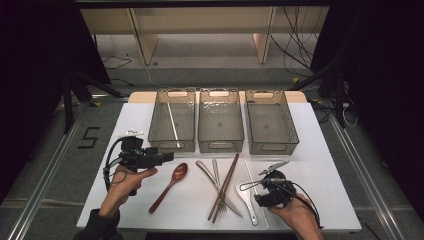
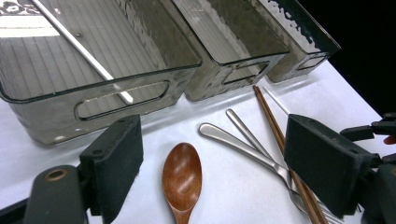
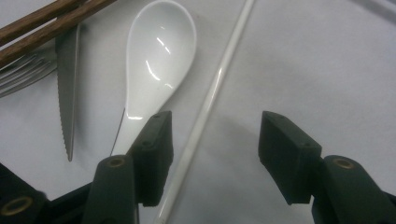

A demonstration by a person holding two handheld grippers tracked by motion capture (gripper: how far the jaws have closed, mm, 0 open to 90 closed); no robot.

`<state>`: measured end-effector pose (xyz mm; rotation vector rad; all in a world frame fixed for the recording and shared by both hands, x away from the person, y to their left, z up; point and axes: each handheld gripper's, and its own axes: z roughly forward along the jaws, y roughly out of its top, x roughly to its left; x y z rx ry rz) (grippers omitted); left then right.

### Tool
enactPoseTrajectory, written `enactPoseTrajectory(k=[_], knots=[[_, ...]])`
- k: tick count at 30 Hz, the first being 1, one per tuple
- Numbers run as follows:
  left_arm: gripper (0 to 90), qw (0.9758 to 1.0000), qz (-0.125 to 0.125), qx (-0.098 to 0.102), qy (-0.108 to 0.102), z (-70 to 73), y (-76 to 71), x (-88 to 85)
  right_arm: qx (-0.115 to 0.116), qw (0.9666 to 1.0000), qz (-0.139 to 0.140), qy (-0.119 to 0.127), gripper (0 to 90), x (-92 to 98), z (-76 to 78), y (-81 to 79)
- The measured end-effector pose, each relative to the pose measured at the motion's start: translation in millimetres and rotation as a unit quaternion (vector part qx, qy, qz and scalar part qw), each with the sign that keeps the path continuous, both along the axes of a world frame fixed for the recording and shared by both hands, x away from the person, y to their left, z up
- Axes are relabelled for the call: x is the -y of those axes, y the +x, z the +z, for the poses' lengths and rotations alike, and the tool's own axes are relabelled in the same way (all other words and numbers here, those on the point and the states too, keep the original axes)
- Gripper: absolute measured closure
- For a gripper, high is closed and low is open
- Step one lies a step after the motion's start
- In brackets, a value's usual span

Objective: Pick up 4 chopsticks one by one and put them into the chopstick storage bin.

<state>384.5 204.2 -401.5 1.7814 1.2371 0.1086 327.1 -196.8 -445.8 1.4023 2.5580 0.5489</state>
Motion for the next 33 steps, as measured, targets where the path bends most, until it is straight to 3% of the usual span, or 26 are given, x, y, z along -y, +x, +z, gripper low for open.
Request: enactPoseTrajectory(k=[23, 33], knots=[[18.8, 0.9997, -0.020, -0.014, 0.005, -15.2, -9.9, 11.2, -0.043, 0.9980, 0.023, -0.040, 54.9, -6.5, -10.5, -2.4], [18.8, 0.9997, -0.017, -0.019, 0.005, -18.3, -10.8, 9.5, -0.061, 0.9963, 0.017, -0.059, 65.7, 3.0, -10.0, -0.4]])
